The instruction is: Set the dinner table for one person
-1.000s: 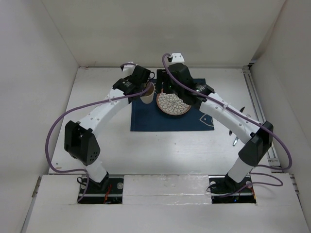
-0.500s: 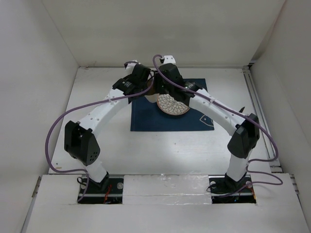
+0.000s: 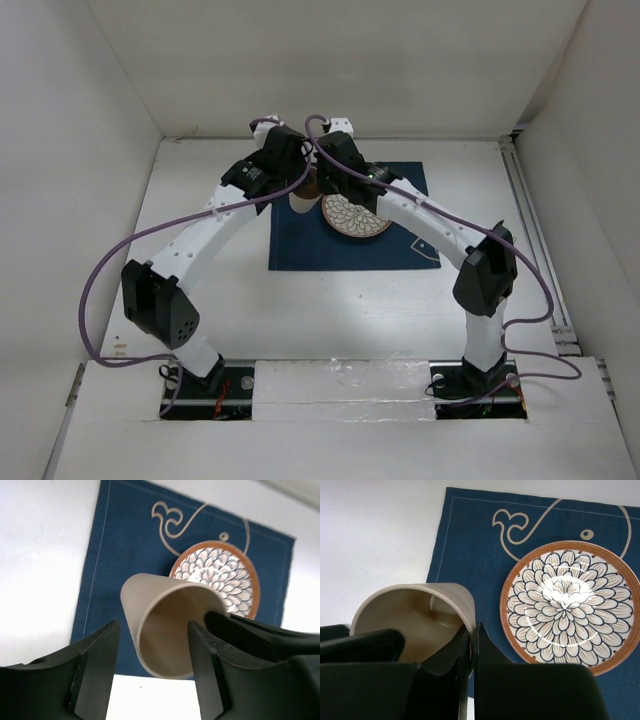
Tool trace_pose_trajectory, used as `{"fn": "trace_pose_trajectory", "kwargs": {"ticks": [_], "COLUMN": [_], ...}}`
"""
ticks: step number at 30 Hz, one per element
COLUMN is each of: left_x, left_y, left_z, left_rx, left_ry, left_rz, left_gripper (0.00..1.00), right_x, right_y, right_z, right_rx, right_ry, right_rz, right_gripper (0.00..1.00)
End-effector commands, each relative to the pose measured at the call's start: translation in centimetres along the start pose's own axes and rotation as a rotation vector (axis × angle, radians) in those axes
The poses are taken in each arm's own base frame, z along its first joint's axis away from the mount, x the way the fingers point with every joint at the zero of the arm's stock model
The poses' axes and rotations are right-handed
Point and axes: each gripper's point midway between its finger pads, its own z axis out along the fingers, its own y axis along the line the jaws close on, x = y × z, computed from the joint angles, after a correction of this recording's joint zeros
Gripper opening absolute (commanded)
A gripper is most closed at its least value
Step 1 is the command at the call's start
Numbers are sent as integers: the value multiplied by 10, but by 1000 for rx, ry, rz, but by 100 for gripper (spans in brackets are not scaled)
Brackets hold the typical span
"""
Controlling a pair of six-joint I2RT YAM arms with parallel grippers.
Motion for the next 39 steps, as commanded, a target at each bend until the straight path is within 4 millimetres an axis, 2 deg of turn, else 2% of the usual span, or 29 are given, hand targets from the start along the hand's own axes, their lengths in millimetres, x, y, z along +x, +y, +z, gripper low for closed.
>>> {"fn": "trace_pose_trajectory", "kwargs": {"ticks": [1,2,3,4,5,7,8,9,11,12,14,15,16,18,19,21,23,26,29,31,39], "left_x": [-52,-51,-59,-65,-63,-71,-70,-73,-75,-70,-71,-68,-62,-58,-50,-46,-33,-21,-16,-15,-11], "left_y": [-11,-6,3,7,20,40,45,52,64,72,88,99,106,113,118,125,134,136,134,128,125], "left_z": [-46,-50,-55,-57,-57,-60,-64,-68,-78,-81,-91,-97,-93,-101,-97,-101,-92,-85,-80,-79,-73], "left_rx": [70,55,43,39,1,-64,-80,-98,-128,-156,-208,-235,-258,-255,-264,-272,-305,-303,-288,-259,-242], "left_ry": [-142,-141,-156,-167,-166,-197,-204,-215,-236,-231,-260,-268,-252,-257,-247,-258,-233,-201,-188,-174,-161], "left_rz": [-77,-74,-90,-111,-109,-130,-142,-147,-147,-137,-134,-120,-112,-106,-90,-84,-62,-42,-34,-30,-20], "left_gripper": [52,55,56,57,60,77,89,100,100,100,100,100,100,100,100,100,100,100,100,100,100], "right_x": [-21,-21,-20,-29,-33,-41,-46,-60,-63,-71,-77,-81,-87,-84,-87,-84,-85,-81,-78,-71,-53], "right_y": [-2,-6,-15,-19,-31,-48,-58,-76,-100,-124,-149,-175,-182,-201,-215,-228,-247,-271,-278,-293,-307], "right_z": [6,13,19,19,26,32,34,41,45,47,54,60,65,68,70,74,76,77,77,80,94], "right_rx": [0,10,29,32,55,93,117,147,200,248,298,341,335,357,365,378,395,423,428,440,455], "right_ry": [-40,-37,-32,-47,-51,-51,-55,-70,-49,-55,-46,-32,-39,-7,-8,4,4,21,32,54,100], "right_rz": [39,41,48,58,71,83,79,102,98,104,108,117,132,146,153,155,174,196,194,198,205], "right_gripper": [0,0,0,0,0,0,0,0,0,0,0,0,0,0,0,0,0,0,0,0,0]}}
